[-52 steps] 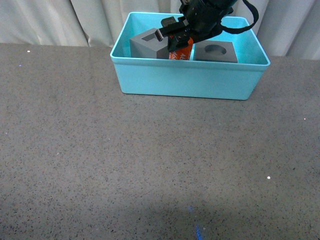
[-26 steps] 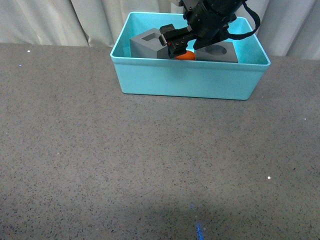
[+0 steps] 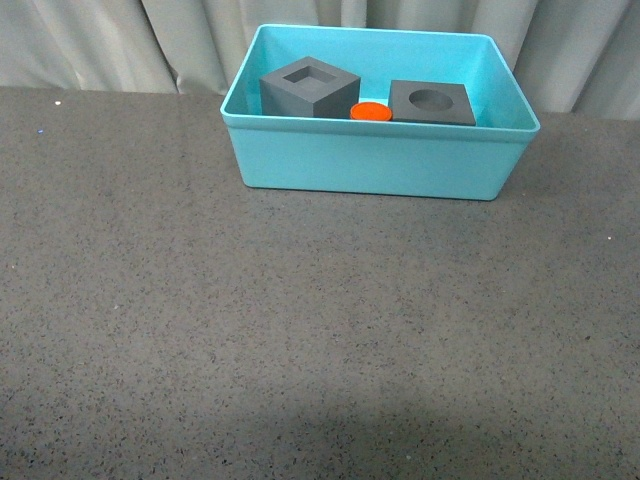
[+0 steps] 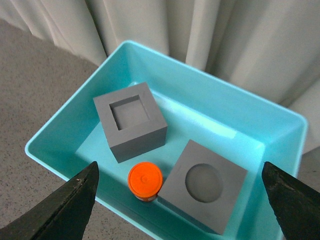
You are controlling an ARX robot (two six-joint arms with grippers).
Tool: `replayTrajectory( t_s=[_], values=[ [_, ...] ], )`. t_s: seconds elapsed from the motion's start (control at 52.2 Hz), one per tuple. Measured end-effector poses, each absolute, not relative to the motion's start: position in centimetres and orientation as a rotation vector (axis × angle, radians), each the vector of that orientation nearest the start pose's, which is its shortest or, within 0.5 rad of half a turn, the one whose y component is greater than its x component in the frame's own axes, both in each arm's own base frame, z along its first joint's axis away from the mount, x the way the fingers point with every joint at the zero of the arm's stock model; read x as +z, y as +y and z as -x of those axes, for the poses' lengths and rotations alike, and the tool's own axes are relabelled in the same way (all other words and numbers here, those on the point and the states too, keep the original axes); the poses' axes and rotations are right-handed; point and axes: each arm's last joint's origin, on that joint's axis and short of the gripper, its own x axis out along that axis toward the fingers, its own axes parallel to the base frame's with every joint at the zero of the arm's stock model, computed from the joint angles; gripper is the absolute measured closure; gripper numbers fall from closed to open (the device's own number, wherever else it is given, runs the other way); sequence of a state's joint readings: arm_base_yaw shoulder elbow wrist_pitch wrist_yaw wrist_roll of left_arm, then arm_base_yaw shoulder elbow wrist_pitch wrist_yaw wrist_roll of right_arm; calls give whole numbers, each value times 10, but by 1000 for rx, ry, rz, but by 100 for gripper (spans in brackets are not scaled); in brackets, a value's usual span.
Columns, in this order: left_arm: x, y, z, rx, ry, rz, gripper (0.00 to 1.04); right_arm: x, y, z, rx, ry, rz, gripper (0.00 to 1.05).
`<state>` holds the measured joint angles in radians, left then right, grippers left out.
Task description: Place gray and orange parts in blue box
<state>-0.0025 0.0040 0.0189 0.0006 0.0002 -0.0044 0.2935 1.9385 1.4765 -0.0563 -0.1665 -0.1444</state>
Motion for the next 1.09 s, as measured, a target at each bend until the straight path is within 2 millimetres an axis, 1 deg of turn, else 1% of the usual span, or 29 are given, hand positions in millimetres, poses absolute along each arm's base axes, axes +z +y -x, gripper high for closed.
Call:
replayTrajectory(
  t_s=[0.058, 0.077, 0.153, 0.192, 0.268, 0.383, 0.46, 0.556, 0.652, 0.671, 0.729, 0.748, 0.786, 0.901, 0.92, 0.997, 1.093],
  values=[
    [170, 0, -97, -3, -15, 4, 7, 256, 123, -404, 456, 436, 168, 10],
    [170, 0, -97, -3, -15, 4, 7, 258, 117, -395, 421, 421, 164, 10],
    [170, 0, -97, -3, -15, 5, 7, 258, 105, -374, 367, 417, 158, 10],
    [170, 0, -97, -2, -15, 5, 7, 256, 97, -361, 324, 411, 153, 10],
    [170, 0, -97, -2, -15, 5, 7, 252, 84, -341, 248, 398, 154, 10],
    [170, 0, -97, -3, -15, 4, 7, 244, 58, -299, 111, 359, 155, 10],
    [170, 0, -97, -3, -15, 4, 7, 240, 49, -279, 57, 349, 154, 10],
    [170, 0, -97, -3, -15, 4, 7, 228, 40, -250, -13, 340, 159, 10],
    [170, 0, -97, -2, -15, 4, 7, 216, 32, -224, -120, 275, 140, 10],
    [170, 0, -97, -2, -15, 4, 7, 214, 30, -221, -117, 257, 123, 11],
    [170, 0, -97, -3, -15, 5, 7, 208, 25, -206, -35, 109, 53, 22],
    [170, 0, -97, -3, -16, 4, 7, 205, 22, -199, -11, 59, 37, 28],
    [170, 0, -97, -2, -15, 4, 7, 201, 19, -189, 1, 15, 23, 37],
    [170, 0, -97, -3, -16, 4, 7, 192, 14, -175, -1, 7, 15, 56],
    [170, 0, -97, -2, -16, 5, 7, 191, 14, -174, 0, 8, 15, 58],
    [170, 0, -97, -2, -16, 4, 7, 187, 12, -168, 1, 12, 13, 70],
    [170, 0, -97, -2, -16, 4, 7, 184, 5, -162, 22, 13, 12, 85]
  ],
)
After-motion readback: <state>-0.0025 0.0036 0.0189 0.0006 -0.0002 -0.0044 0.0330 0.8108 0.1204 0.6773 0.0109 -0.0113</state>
